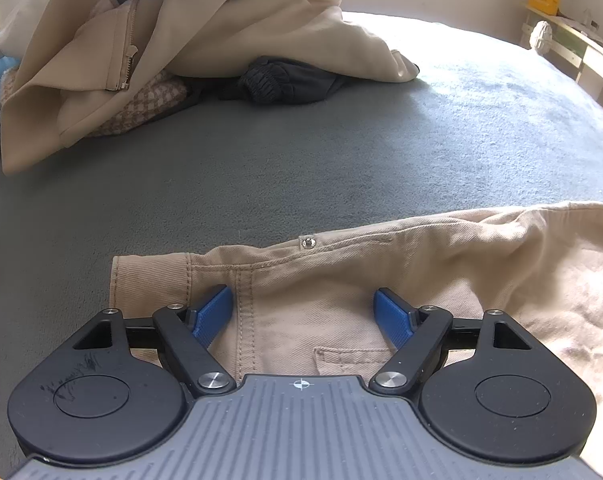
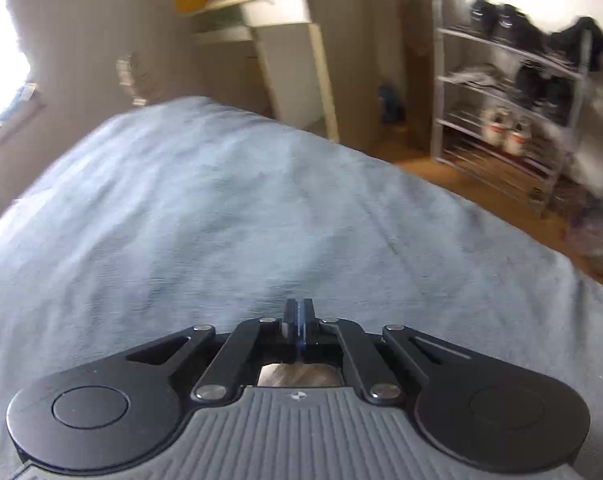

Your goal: Fold clothes

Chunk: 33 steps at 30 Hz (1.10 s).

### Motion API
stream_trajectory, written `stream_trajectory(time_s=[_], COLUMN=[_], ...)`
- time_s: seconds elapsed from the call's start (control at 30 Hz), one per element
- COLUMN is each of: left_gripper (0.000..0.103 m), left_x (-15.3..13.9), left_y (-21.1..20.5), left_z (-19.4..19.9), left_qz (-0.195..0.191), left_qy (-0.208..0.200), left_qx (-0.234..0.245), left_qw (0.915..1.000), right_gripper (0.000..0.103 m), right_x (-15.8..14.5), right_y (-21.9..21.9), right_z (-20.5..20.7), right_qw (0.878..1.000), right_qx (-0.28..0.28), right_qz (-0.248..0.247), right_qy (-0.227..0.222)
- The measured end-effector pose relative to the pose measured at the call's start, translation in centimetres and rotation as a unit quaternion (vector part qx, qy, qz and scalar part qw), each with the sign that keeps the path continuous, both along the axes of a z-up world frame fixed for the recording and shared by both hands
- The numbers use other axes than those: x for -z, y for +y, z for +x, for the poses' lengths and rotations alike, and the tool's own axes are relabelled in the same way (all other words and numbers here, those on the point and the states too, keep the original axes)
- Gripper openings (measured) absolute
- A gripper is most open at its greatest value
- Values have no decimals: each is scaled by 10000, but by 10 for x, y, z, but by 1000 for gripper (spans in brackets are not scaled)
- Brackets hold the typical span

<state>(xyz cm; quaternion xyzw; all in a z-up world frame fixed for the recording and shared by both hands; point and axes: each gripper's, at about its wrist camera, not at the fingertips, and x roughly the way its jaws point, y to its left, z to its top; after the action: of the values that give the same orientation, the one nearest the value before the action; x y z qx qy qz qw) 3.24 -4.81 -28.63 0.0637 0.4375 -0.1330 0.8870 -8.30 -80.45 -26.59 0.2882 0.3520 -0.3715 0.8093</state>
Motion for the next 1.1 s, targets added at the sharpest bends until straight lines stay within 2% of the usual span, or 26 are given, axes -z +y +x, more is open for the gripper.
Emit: stream_trajectory(time_s=[0.07, 0.13, 0.2, 0.27, 0.37, 0.43, 0.63, 0.73, 0.8, 0.9, 0.93, 1.03, 1.1], left_gripper=[79, 80, 80, 80, 81, 81, 81, 81, 81, 81, 81, 81, 81], left_x=[0, -1, -1, -2, -2, -2, -1, 0, 0, 0, 0, 1, 2], left_y=[0, -1, -1, -2, -3, -3, -2, -3, -2, 0, 0, 2, 3], left_z=[1, 1, 2, 3, 3, 3, 3, 3, 3, 3, 2, 1, 1], left_qz=[5, 12, 15, 26, 31, 23, 5, 0, -21, -69, -84, -126, -151], left_qy=[11, 28, 50, 70, 75, 71, 91, 73, 63, 63, 60, 36, 15], left_qx=[-1, -8, -16, -19, -20, -21, -33, -53, -50, -43, -40, -33, -30], left_qw=[10000, 10000, 10000, 10000, 10000, 10000, 10000, 10000, 10000, 9999, 9999, 9999, 9999], right_gripper=[1, 3, 9, 22, 25, 31, 33, 33, 33, 33, 33, 33, 33], right_x=[-2, -10, -20, -34, -54, -63, -67, -55, -44, -31, -28, -24, -13], right_y=[2, 9, 17, 37, 67, 89, 154, 200, 240, 301, 316, 342, 351], right_z=[-2, -11, -20, -32, -50, -67, -120, -135, -134, -126, -122, -108, -97], right_qw=[9998, 9996, 9991, 9988, 9960, 9936, 9924, 9887, 9790, 9499, 9418, 9281, 9106], right_qx=[180, 141, 107, -146, -553, -842, -1166, -1494, -1980, -2651, -2742, -2665, -2730], right_qz=[-48, -58, -150, -359, -686, -736, -228, -56, -405, -1398, -1671, -2333, -2701], right_qy=[12, -228, -370, -298, -165, -125, -303, -107, 270, 881, 994, 1147, 1524])
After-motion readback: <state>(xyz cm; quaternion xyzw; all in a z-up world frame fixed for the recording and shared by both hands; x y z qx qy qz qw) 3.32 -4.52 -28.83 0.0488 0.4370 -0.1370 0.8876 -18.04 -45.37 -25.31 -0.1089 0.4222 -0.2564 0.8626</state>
